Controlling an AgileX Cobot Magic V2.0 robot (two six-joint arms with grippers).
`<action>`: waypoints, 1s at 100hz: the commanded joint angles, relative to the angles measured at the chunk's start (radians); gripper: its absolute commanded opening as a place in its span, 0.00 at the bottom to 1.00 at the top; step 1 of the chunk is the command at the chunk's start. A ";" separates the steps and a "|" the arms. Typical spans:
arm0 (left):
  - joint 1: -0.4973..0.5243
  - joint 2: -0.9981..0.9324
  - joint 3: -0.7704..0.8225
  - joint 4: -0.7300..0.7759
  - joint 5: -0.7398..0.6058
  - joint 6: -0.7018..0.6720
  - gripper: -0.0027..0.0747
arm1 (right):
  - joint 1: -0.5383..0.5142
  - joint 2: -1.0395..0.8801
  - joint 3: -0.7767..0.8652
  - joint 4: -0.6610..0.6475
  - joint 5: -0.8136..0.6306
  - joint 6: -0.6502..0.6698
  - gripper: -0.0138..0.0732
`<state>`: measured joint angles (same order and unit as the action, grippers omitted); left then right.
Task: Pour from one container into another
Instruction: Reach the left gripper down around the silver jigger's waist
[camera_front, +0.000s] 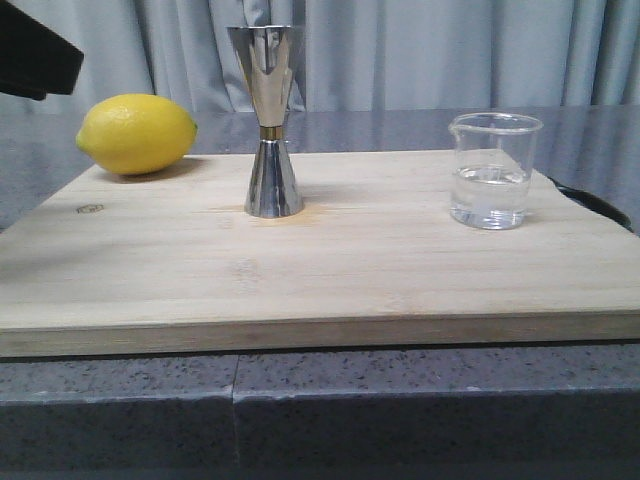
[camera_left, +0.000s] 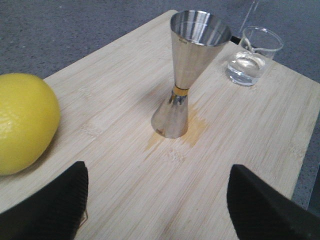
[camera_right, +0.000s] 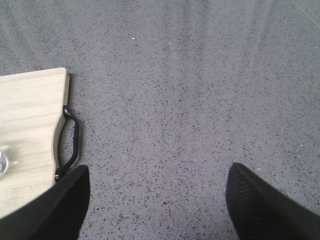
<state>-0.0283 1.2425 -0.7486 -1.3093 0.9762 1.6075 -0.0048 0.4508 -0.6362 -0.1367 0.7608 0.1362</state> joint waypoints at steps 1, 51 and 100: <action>0.002 0.030 -0.030 -0.129 0.076 0.099 0.73 | -0.005 0.017 -0.031 -0.011 -0.069 -0.008 0.72; -0.141 0.297 -0.034 -0.445 0.235 0.505 0.73 | -0.005 0.017 -0.030 -0.011 -0.076 -0.012 0.72; -0.251 0.472 -0.155 -0.541 0.232 0.606 0.73 | -0.005 0.017 -0.030 -0.011 -0.078 -0.012 0.72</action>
<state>-0.2610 1.7194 -0.8496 -1.7708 1.1469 2.2080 -0.0048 0.4508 -0.6362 -0.1367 0.7608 0.1348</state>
